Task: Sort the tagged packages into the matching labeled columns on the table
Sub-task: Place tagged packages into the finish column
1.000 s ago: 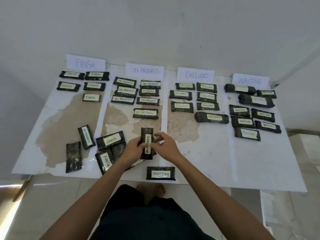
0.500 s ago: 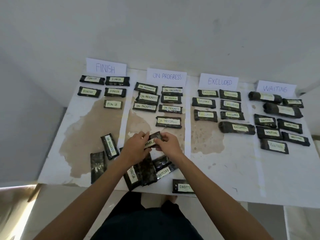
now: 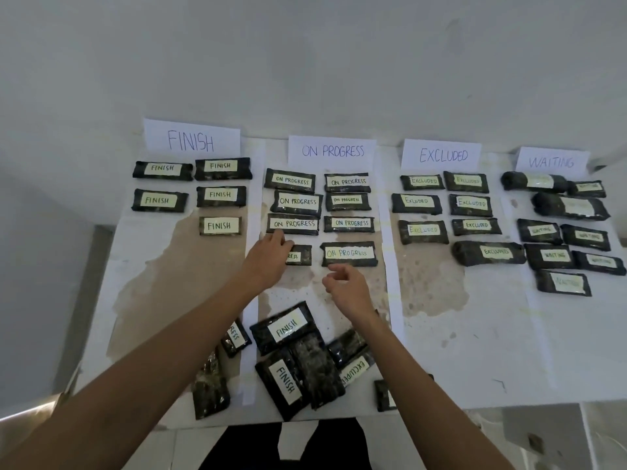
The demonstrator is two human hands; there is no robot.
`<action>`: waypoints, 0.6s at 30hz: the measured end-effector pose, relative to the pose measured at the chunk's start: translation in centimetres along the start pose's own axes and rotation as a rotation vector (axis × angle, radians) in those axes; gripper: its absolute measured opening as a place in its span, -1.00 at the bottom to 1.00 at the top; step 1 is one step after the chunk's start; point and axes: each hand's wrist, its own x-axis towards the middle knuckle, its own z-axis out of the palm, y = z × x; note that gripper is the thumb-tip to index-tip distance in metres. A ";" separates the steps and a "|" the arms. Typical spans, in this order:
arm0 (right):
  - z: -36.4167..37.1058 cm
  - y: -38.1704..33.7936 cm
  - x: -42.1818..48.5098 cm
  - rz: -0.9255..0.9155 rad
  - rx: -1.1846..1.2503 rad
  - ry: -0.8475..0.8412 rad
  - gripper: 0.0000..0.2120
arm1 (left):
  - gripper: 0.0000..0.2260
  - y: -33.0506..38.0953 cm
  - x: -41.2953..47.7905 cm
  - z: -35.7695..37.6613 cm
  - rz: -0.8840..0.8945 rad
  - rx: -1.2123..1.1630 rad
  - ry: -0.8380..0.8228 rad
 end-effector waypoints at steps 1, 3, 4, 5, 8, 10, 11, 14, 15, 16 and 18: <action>0.2 0.2 0.2 0.008 -0.007 0.002 -0.76 | -0.61 -0.2 0.2 0.4 0.018 0.018 -0.007; 0.6 0.7 0.5 0.015 -0.031 -0.003 -0.75 | -0.61 -0.5 0.4 1.1 0.040 0.032 -0.002; 0.8 0.8 0.5 0.012 -0.041 -0.010 -0.76 | -0.60 -0.6 0.5 1.3 0.043 0.027 0.005; 1.0 1.0 0.5 0.008 -0.044 -0.016 -0.77 | -0.58 -0.7 0.6 1.4 0.045 0.025 0.007; 1.3 1.3 0.4 -0.022 -0.065 -0.027 -0.79 | -0.53 -0.8 0.6 1.6 0.039 0.014 0.011; 1.4 1.4 0.1 -0.051 -0.128 -0.046 -0.79 | -0.48 -0.8 0.5 1.6 0.038 -0.003 0.021; 1.3 1.5 -0.1 -0.070 -0.172 -0.063 -0.78 | -0.47 -0.8 0.2 1.5 0.037 -0.014 0.026; 1.2 1.7 -0.9 -0.200 -0.441 -0.166 -0.68 | -0.51 -0.2 -0.9 1.3 0.019 -0.083 0.056; 1.3 1.8 -1.1 -0.276 -0.576 -0.210 -0.63 | -0.52 0.1 -1.6 1.2 0.012 -0.109 0.065; 1.4 2.0 -1.3 -0.362 -0.717 -0.254 -0.58 | -0.54 0.6 -2.4 1.3 0.004 -0.134 0.069; 2.0 2.2 -1.7 -0.522 -0.977 -0.328 -0.49 | -0.57 1.4 -4.4 1.7 -0.024 -0.190 0.079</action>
